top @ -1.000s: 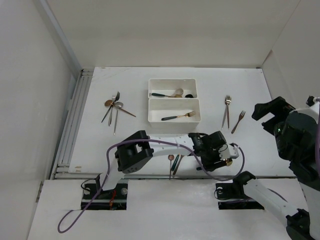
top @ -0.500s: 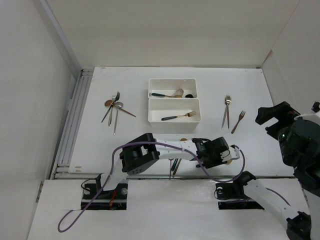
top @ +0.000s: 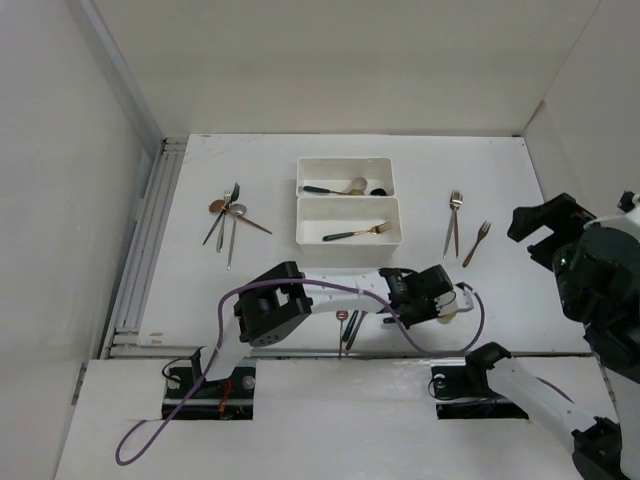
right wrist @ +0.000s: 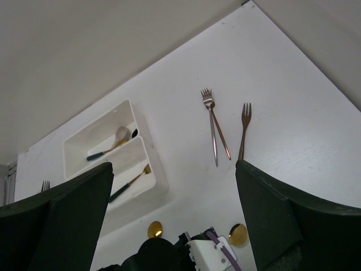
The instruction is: Sort the eating utensils into containers
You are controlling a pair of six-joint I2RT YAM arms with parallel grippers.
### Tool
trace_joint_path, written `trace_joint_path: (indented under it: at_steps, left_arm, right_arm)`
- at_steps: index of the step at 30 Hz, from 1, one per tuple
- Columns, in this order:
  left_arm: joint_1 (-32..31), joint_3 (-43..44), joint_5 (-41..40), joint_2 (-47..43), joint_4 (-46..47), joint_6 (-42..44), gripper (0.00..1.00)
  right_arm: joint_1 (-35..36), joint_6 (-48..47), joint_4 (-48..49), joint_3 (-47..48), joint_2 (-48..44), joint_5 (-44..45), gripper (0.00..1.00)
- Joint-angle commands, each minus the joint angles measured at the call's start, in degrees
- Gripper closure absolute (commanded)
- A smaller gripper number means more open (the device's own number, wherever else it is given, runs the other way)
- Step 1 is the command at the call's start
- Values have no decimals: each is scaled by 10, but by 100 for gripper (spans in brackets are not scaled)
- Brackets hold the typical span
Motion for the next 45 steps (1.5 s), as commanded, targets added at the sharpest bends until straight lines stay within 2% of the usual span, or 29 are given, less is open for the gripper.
trace_joint_path:
  at_steps: [1,7,11,17,18,21,25,30,35,40,45]
  left_arm:
    - [21,67,-9,-81,-50,24,100]
    - [44,143,-15,-124,-68,43,100]
    - [112,191,-29,-125,-68,51,100]
    - [212,202,-86,-125,11,171,100]
    - [241,202,-86,-125,26,209,100]
    - [296,197,-86,-96,71,252,100]
    - [341,197,-45,-60,82,289,100]
    - [360,149,-27,-39,131,323,100]
    - [382,174,-27,18,141,329,100]
    - [396,187,-27,35,148,329,100]
    - [396,145,-8,35,162,359,100]
  right_arm:
    - [-1,-12,49,65,45,-11,7]
    - [-1,-45,85,145,134,15,8]
    - [-1,-52,119,152,151,20,8]
    - [-1,-52,194,112,157,-6,8]
    - [-1,-52,202,103,157,-7,8]
    - [-1,-52,221,84,163,-13,8]
    - [-1,-52,229,71,184,-13,8]
    - [-1,-52,229,10,202,-7,7]
    - [-32,-25,207,-31,245,-70,5]
    - [-58,0,212,-70,264,-120,6]
    - [-79,13,218,-102,269,-147,7]
